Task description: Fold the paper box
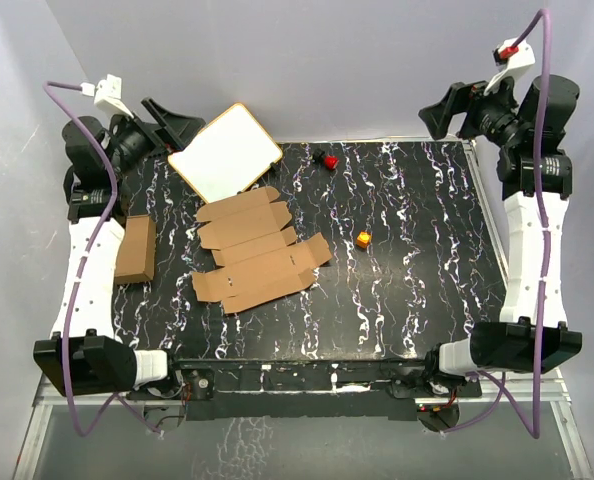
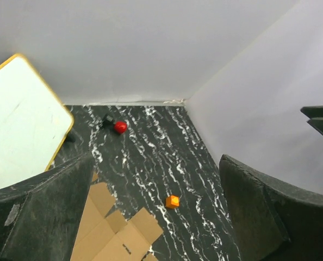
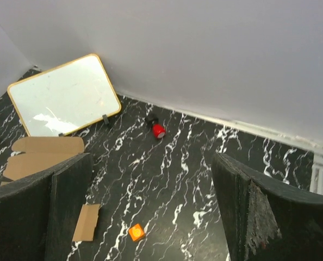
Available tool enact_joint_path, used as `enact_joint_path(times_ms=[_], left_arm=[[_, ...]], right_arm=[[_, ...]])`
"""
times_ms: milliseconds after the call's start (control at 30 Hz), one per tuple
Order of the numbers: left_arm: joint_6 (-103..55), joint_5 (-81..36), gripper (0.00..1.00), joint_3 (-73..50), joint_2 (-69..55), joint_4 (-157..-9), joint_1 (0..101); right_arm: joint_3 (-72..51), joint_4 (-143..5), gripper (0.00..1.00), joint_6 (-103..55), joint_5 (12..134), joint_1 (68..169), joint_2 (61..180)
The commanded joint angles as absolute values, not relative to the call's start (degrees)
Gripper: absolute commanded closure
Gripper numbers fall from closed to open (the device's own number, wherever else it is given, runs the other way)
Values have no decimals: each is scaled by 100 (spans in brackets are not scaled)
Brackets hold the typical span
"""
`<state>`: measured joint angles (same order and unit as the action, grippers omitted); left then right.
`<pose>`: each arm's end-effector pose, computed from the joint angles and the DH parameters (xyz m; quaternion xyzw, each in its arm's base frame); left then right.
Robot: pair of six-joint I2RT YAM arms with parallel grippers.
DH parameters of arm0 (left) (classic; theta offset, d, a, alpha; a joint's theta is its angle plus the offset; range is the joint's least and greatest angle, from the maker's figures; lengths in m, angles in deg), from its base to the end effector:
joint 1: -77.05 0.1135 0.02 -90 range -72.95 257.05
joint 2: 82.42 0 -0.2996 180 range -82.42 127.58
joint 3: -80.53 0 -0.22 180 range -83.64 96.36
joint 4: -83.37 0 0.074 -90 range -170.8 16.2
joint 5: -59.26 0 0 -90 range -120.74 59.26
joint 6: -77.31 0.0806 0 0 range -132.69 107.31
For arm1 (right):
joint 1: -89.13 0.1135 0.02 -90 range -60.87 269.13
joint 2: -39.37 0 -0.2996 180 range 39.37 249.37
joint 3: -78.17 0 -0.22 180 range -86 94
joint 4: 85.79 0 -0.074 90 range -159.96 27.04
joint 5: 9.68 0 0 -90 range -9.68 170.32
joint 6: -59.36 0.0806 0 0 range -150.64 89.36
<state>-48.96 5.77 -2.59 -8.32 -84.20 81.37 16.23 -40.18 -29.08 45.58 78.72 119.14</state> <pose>0.2801 -0.0269 0.5118 0.0147 0.6539 -0.3936 0.6460 0.2823 -0.0052 0.5268 -0.1214 0.7332 0.1748 0.6458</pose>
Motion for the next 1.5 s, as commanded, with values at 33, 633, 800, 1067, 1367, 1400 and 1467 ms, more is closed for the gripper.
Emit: enact_joint_path(times_ms=[33, 633, 800, 1067, 1367, 1400, 1467], left_arm=[[-4576, 64, 3, -736, -1367, -7888, 8129], [-3977, -761, 3, -3401, -3356, -7369, 8117], [-3855, -935, 3, -4129, -3456, -7664, 8117], [-4037, -1080, 3, -4742, -3136, -8373, 8115], [-4286, -1103, 3, -4963, -2486, -8939, 8131], [-4309, -1107, 3, -5028, -2469, -8995, 8132], [-4380, -1077, 3, -5182, -2442, -9137, 8144]], right_arm=[[1152, -3961, 1, -2804, 5109, 8030, 11602], [-1070, -3841, 1, -3687, 3666, 8394, 10302], [-1628, -4347, 1, -3572, 2641, 8417, 10312], [-2258, -4946, 1, -3847, 1645, 8436, 10784], [-2899, -5571, 1, -3886, 1348, 8392, 10984], [-2976, -5645, 1, -3862, 1300, 8378, 10977], [-3158, -5884, 1, -3770, 1229, 8346, 10939]])
